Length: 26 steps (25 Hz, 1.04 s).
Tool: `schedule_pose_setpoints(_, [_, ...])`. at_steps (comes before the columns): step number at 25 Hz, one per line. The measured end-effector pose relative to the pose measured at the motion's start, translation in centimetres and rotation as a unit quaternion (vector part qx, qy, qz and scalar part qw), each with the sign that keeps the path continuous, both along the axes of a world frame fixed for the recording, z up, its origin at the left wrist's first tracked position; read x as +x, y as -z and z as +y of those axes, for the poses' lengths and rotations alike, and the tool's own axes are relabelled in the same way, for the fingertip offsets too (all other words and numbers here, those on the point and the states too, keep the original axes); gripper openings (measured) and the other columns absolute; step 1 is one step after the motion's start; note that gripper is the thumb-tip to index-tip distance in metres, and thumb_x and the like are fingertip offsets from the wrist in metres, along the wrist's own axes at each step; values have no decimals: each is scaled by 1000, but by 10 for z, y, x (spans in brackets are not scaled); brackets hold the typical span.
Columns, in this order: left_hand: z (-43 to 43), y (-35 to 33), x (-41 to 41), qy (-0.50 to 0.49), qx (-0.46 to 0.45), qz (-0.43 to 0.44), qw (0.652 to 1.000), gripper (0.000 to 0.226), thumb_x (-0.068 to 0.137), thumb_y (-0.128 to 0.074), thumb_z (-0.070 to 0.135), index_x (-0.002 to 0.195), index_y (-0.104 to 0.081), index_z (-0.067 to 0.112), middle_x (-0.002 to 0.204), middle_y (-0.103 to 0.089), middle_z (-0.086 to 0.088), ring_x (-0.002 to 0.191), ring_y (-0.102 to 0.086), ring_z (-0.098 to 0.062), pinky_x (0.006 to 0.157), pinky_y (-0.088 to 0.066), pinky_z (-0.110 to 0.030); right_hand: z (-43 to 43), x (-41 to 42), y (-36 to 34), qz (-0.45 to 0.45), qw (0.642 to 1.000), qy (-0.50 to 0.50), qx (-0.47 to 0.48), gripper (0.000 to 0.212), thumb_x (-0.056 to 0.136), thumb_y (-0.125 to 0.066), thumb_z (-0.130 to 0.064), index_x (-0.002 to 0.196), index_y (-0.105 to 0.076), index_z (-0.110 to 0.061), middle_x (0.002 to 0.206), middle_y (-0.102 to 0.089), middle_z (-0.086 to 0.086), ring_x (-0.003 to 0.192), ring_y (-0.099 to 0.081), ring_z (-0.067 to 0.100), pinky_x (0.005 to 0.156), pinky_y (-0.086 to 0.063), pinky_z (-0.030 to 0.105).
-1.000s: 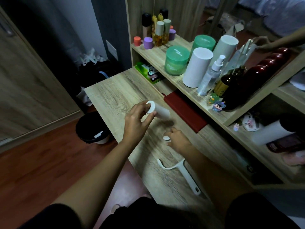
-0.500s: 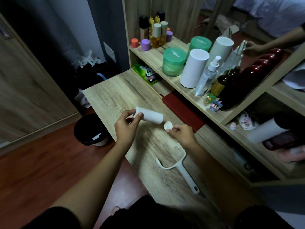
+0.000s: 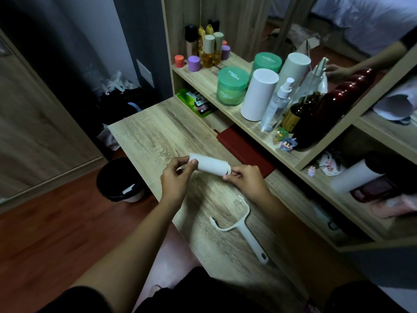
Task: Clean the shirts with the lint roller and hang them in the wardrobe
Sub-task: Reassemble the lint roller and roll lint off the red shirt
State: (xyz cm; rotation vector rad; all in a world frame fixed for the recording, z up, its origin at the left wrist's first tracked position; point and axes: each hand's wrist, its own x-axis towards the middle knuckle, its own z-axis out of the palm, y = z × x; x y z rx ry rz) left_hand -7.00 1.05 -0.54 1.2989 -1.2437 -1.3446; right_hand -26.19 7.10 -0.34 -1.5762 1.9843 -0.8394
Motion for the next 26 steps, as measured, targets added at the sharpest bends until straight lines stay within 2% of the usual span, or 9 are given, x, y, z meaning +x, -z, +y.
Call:
schedule_pose_setpoints(4, [4,2,-2,2,24,20,1000,34,69,-72,48,92,-68,23,103,-71,-7,93,-68,-24,87,-54,-38,0,-1,-2,20,1000,-4,-19,20,78,-72,-16,93,-73,-3,78,-66,6,62,-54,4,58,-36,4])
schedule_pose_setpoints(8, [9,1,-9,-21,51,88,995,12,84,-68,21,91,-64,13,95,-68,-11,80,-67,-12,76,-55,-24,2,0,-3,29,999,-10,-45,20,82,-68,-15,96,-72,-1,72,-52,-3,61,-44,-3,60,-34,3])
schedule_pose_setpoints(11, [7,-1,-12,-46,93,162,981,7,88,-62,11,82,-61,10,89,-63,-9,82,-65,-16,72,-56,-20,1,1,-5,23,998,-10,-58,26,87,-63,-14,108,-68,-1,99,-61,10,85,-55,12,73,-35,2])
schedule_pose_setpoints(14, [5,0,-15,-64,107,165,978,9,89,-61,13,81,-60,10,90,-63,-11,82,-64,-18,72,-57,-21,1,10,-7,12,999,7,-50,34,92,-52,-11,125,-57,-2,127,-56,15,113,-55,23,90,-33,12])
schedule_pose_setpoints(17, [10,2,-21,-81,122,185,972,9,89,-61,12,81,-59,9,93,-62,-13,81,-64,-18,74,-58,-22,5,22,-4,-20,997,48,-62,38,95,-45,-7,133,-49,-4,130,-57,16,113,-57,27,82,-33,11])
schedule_pose_setpoints(19, [11,2,-23,-86,122,183,972,10,89,-61,11,80,-58,8,93,-61,-14,80,-64,-17,73,-57,-21,9,24,-3,-55,995,69,-48,39,96,-43,-7,135,-46,-6,128,-59,15,111,-58,21,78,-33,8])
schedule_pose_setpoints(22, [8,0,-21,-69,126,184,972,10,89,-61,10,81,-57,5,90,-62,-13,78,-65,-18,70,-57,-20,16,19,-5,-152,986,59,-14,40,97,-45,-12,136,-45,-5,117,-62,7,94,-55,-12,74,-37,0])
schedule_pose_setpoints(24, [4,-1,-17,-45,137,184,972,9,89,-61,9,82,-57,4,91,-63,-13,79,-65,-20,71,-58,-21,18,12,-10,-217,975,44,-11,39,94,-51,-9,132,-48,1,123,-58,5,100,-54,-12,82,-39,0])
schedule_pose_setpoints(26, [2,0,-12,-14,164,194,967,8,89,-61,10,85,-58,3,91,-63,-14,75,-67,-21,72,-58,-22,18,6,-15,-281,959,49,-7,42,88,-57,-2,129,-49,4,123,-56,3,92,-58,-14,85,-44,6])
